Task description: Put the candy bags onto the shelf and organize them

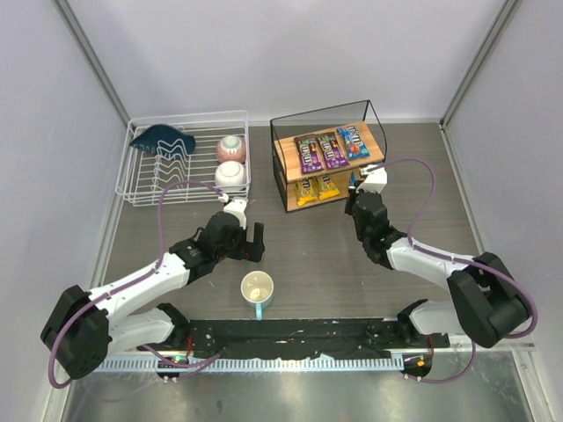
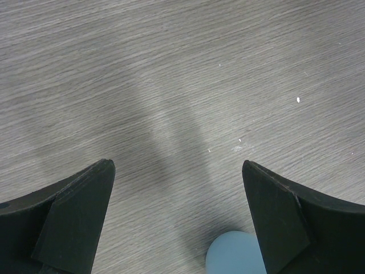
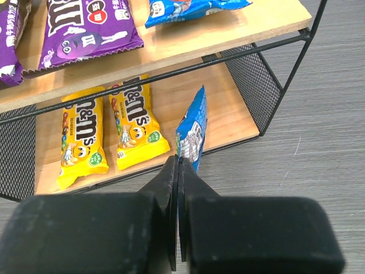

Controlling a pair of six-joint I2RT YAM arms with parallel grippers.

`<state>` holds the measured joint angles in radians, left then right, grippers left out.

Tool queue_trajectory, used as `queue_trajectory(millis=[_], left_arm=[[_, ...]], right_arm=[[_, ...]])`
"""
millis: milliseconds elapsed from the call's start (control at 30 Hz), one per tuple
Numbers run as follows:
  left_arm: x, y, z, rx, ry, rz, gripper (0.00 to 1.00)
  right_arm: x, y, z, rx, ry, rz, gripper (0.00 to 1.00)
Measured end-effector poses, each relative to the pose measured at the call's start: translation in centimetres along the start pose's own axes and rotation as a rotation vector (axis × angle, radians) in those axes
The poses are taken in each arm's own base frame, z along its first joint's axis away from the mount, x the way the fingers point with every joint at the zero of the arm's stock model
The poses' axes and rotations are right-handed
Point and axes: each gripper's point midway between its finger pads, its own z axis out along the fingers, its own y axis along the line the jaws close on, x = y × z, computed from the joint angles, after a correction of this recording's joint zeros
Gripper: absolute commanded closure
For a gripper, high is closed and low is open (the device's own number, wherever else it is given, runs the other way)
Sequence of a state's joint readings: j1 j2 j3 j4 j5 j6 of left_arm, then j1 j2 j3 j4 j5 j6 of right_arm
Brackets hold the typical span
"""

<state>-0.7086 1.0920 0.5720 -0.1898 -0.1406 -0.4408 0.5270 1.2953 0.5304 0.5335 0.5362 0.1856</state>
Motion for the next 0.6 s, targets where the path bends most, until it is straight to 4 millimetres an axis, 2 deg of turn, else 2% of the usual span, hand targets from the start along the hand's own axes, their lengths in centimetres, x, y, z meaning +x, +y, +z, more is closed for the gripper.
queue_trajectory(millis=[267,600], left_arm=[[0.0,0.1,0.1,-0.006,-0.001,0.001,0.00],[0.0,0.1,0.1,-0.008,-0.003,0.002,0.00]], right_arm=[[1.3,0.2,0.8,0.002,0.014,-0.016,0.99],[1.3,-0.1,0.9,0.026,-0.002,0.008,0.99]])
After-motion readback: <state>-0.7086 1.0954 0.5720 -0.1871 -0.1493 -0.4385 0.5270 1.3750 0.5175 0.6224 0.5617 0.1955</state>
